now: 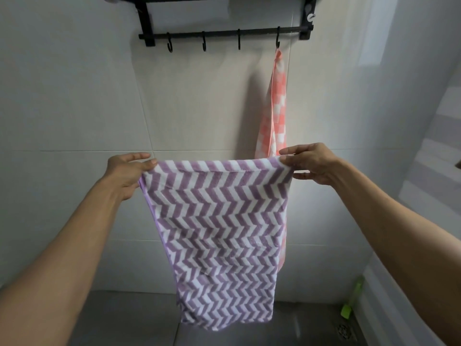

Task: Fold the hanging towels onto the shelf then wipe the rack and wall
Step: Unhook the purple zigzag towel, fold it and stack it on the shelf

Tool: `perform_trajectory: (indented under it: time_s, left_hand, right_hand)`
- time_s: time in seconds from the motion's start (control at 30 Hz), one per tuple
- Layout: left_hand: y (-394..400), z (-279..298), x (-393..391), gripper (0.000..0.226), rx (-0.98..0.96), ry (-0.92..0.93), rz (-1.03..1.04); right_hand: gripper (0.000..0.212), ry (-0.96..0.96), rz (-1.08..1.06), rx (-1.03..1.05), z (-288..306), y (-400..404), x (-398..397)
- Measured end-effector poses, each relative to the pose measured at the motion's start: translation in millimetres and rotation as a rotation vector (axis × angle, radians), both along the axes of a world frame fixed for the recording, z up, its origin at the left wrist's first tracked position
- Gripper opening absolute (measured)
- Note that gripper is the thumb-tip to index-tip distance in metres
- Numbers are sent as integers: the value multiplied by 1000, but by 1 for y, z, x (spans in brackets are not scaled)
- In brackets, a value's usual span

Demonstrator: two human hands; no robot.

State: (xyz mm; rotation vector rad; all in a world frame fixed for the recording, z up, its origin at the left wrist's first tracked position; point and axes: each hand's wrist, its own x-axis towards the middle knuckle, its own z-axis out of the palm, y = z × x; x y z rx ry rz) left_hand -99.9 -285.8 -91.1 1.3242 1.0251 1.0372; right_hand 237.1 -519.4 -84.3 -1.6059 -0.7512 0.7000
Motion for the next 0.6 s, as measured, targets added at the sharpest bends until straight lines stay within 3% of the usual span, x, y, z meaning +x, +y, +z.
perform_trajectory:
  time_s: [0.13, 0.2, 0.33, 0.5, 0.6]
  left_hand:
    - [1, 1, 1, 20, 51, 40, -44]
    - [-2, 3, 1, 34, 83, 82, -144]
    - [0, 0, 1, 59, 199, 398, -217]
    - [8, -21, 7, 35, 399, 649, -80]
    - [5, -23, 7, 24, 531, 704, -33]
  right_hand:
    - [21, 2, 7, -14, 0, -2, 3]
    - [26, -8, 18, -31, 1, -3, 3]
    - [36, -117, 29, -96, 0, -4, 5]
    - [31, -341, 38, -196, -7, -6, 9]
    - [25, -421, 33, -215, -12, -5, 8]
